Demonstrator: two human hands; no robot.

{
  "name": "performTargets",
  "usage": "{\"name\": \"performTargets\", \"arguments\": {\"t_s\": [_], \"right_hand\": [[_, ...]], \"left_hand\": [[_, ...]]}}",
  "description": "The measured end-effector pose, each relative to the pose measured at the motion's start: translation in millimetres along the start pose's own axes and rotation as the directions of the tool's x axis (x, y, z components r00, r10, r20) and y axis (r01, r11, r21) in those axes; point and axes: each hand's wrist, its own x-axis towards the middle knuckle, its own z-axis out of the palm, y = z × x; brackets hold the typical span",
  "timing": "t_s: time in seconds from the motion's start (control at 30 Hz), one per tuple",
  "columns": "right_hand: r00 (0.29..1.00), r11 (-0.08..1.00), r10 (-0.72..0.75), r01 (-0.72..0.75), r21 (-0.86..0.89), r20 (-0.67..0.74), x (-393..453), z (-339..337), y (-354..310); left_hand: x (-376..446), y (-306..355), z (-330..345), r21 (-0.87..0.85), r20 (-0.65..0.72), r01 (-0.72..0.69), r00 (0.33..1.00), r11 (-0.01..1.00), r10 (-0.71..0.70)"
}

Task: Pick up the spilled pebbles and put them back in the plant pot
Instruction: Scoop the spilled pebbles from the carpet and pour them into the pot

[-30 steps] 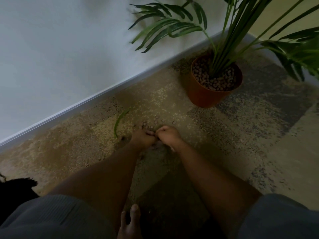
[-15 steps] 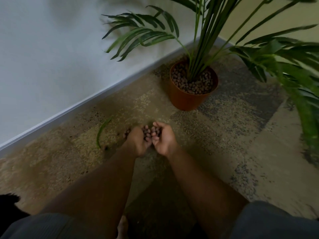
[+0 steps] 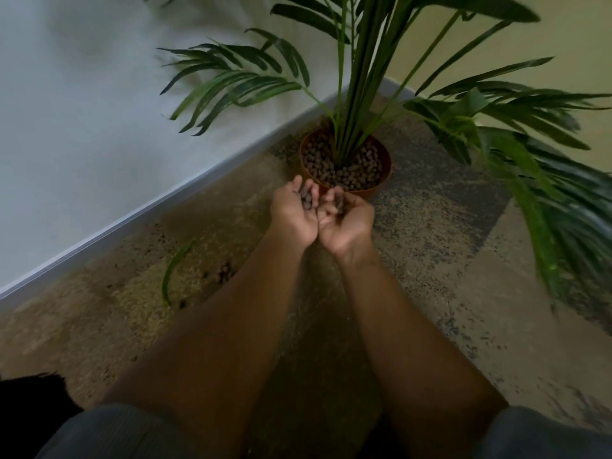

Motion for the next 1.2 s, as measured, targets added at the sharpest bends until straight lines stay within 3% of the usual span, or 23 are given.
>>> {"name": "performTargets", "arguments": {"t_s": [0.27, 0.43, 0.77, 0.97, 1.2], "right_hand": [[0.965, 0.965, -0.251, 0.243, -0.100, -0.075, 8.2, 37.7, -39.9], [0.972, 0.962, -0.225, 0.233, -0.142, 0.067, 16.0, 43.4, -53.4], [0.974, 0.966, -0.226, 0.224, -0.129, 0.005, 21.0, 45.5, -50.7], [0.972, 0.961, -0.234, 0.235, -0.144, 0.024, 19.3, 50.0, -43.5], [0.977, 0.957, -0.209, 0.211, -0.199, 0.035, 8.6, 41.9, -29.1]], "left_hand": [[1.1, -12.1, 53.8, 0.055, 0.122, -0.013, 0.992, 0.998, 0.006], [2.3, -15.7, 65.1, 0.062, 0.190, 0.000, 0.982, 0.998, -0.012], [15.4, -3.3, 57.6, 0.125, 0.148, 0.008, 0.989, 0.992, -0.027], [15.7, 19.1, 40.8, 0.053, 0.189, 0.016, 0.982, 0.998, -0.025], [6.0, 50.7, 3.1, 0.107, 0.095, -0.068, 0.994, 0.992, 0.057]]}}
